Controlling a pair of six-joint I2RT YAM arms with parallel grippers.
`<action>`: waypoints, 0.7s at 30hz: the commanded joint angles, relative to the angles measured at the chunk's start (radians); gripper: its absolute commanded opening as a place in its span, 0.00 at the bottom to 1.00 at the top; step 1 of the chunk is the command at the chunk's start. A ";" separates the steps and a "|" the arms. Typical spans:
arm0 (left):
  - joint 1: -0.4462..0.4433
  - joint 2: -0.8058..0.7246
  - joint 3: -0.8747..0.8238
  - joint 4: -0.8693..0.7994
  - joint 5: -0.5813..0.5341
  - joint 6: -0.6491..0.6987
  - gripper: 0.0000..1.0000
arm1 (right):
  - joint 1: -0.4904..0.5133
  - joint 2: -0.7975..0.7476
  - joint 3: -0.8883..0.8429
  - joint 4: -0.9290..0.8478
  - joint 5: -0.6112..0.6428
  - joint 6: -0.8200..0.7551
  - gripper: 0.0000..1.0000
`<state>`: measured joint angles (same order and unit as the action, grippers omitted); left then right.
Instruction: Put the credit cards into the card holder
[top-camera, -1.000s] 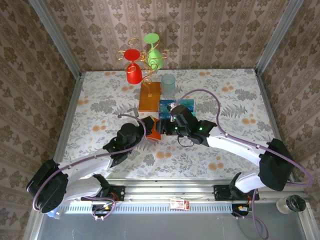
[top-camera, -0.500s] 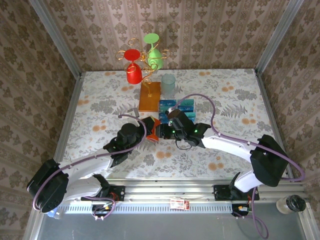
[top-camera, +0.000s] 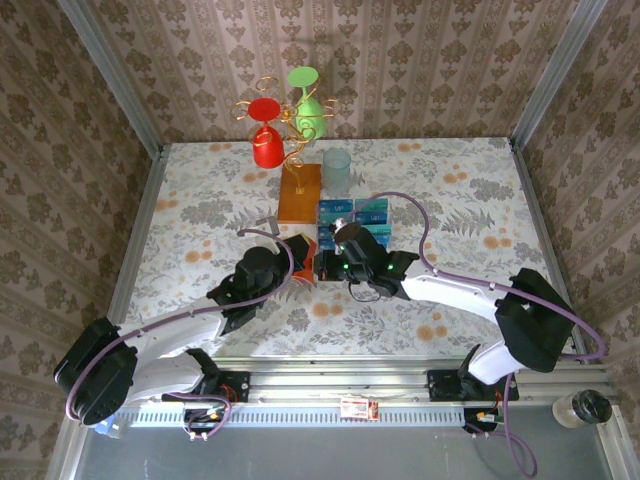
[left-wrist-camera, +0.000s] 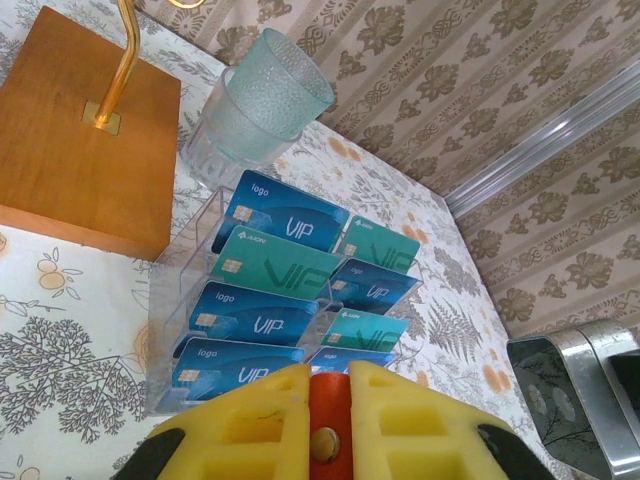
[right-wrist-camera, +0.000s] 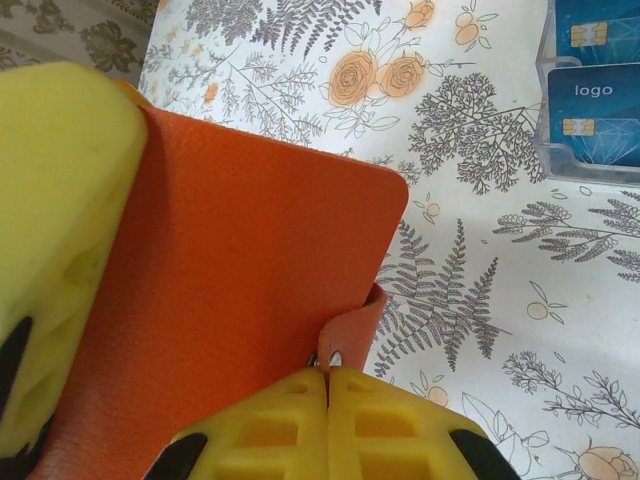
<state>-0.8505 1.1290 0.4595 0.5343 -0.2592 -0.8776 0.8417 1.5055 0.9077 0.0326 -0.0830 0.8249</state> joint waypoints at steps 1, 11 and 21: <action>-0.007 -0.014 0.022 0.072 -0.014 0.008 0.00 | -0.015 0.038 -0.076 -0.070 0.071 0.028 0.00; -0.007 -0.028 0.027 0.076 -0.007 -0.003 0.00 | -0.133 -0.003 -0.204 -0.072 0.065 0.050 0.00; 0.047 -0.012 -0.010 0.180 0.018 -0.159 0.00 | -0.185 -0.218 -0.281 0.012 -0.110 0.040 0.44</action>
<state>-0.8234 1.1229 0.4583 0.6182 -0.2539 -0.9554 0.6758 1.3491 0.6621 -0.0086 -0.1108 0.8608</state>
